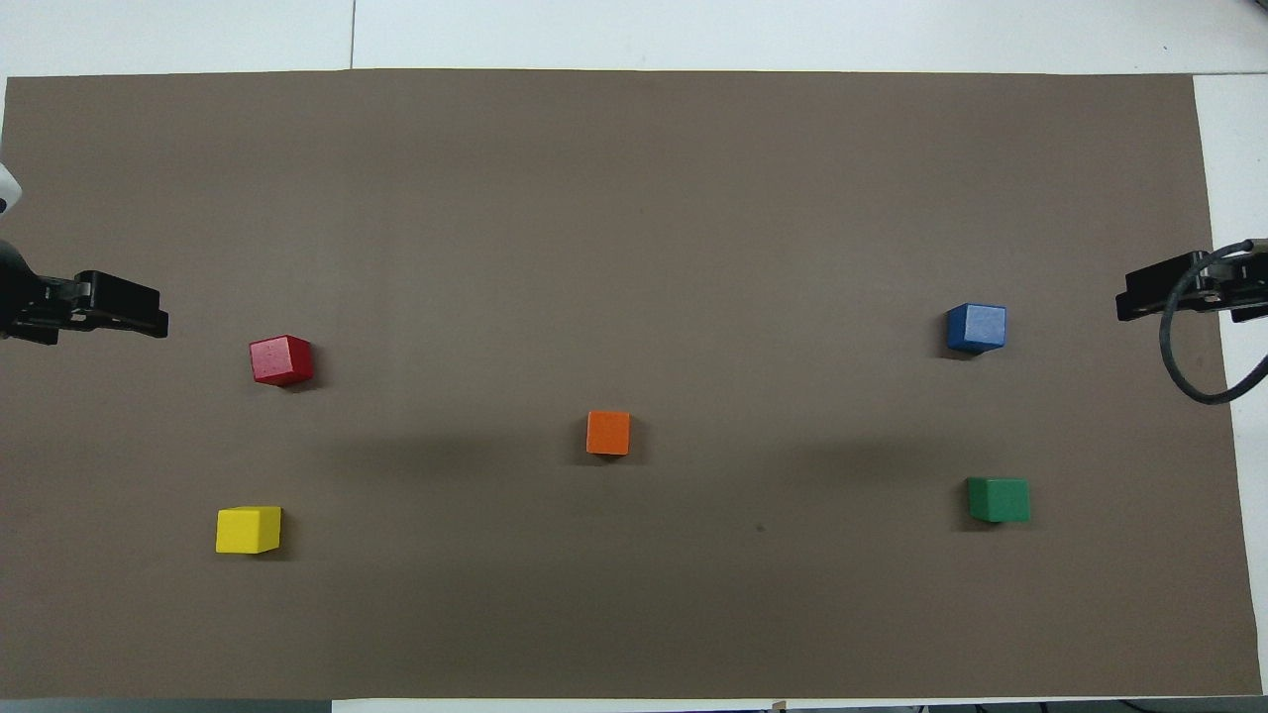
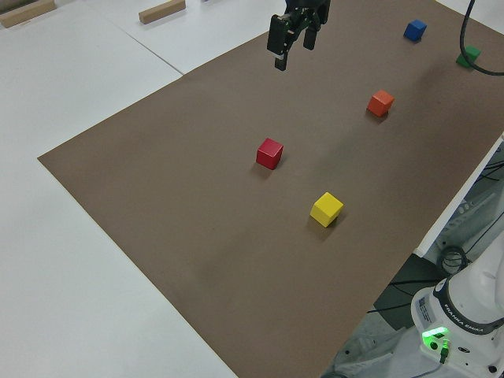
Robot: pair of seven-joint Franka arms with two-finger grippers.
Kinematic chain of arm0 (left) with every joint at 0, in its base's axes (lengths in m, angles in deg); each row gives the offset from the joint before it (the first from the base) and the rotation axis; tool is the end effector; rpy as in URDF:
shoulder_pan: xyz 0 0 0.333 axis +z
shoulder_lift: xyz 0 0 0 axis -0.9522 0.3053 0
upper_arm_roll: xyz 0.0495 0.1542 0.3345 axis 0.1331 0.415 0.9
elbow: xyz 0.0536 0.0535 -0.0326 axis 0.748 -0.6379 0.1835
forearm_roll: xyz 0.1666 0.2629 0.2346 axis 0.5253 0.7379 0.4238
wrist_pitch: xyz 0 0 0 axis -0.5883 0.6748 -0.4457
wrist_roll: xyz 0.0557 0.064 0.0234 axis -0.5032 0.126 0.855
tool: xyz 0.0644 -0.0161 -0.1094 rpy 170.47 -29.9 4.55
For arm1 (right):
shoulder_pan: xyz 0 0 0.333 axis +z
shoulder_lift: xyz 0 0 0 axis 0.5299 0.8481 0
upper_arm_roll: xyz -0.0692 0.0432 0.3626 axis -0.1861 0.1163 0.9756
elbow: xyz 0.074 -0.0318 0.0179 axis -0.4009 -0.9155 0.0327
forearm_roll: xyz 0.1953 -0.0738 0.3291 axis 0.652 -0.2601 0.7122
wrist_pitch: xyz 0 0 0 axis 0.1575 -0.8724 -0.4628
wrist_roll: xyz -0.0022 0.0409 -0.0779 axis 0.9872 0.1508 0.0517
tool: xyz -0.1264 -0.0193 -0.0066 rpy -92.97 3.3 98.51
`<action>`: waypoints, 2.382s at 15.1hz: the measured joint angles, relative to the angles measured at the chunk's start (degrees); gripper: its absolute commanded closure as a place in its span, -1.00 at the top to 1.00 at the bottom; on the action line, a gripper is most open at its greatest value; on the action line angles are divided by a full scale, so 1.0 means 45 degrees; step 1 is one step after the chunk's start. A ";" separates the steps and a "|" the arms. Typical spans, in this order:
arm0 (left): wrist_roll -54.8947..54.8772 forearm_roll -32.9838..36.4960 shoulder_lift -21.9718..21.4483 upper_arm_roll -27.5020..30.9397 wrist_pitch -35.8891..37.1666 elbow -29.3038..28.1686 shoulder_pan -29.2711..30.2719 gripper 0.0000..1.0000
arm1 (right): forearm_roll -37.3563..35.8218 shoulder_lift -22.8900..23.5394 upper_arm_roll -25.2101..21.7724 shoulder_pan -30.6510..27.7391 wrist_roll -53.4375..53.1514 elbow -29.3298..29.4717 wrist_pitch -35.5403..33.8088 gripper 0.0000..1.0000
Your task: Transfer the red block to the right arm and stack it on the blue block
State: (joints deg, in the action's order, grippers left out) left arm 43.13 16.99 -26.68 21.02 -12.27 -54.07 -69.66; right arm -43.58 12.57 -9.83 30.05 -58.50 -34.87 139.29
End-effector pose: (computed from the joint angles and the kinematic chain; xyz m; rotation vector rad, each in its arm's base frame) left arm 0.5444 -0.0146 0.6297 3.1281 -0.0361 -0.0744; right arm 0.5463 -0.0301 0.6428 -3.1326 0.0721 0.0729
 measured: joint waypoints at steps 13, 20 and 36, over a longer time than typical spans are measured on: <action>0.0611 -0.0018 -0.0001 0.0076 -0.0581 -0.0366 0.0000 1.00 | 0.0015 0.0000 0.0006 0.0001 0.0017 -0.0004 0.0000 1.00; 0.0638 -0.0024 0.0340 0.0075 -0.2506 -0.2257 0.0000 1.00 | 0.2066 0.0004 0.0023 -0.0035 0.0662 -0.0076 0.0249 1.00; 0.0734 -0.0050 0.1421 0.0056 -0.7927 -0.6358 -0.0071 1.00 | 1.5734 0.0472 0.0035 -0.1483 0.3850 -0.3575 0.0406 1.00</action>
State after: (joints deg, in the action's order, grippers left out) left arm 46.44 16.77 -20.29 21.27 -47.94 -82.68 -69.98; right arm 27.22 14.69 -9.67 23.38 -41.18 -50.96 141.11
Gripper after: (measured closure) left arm 0.000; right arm 0.000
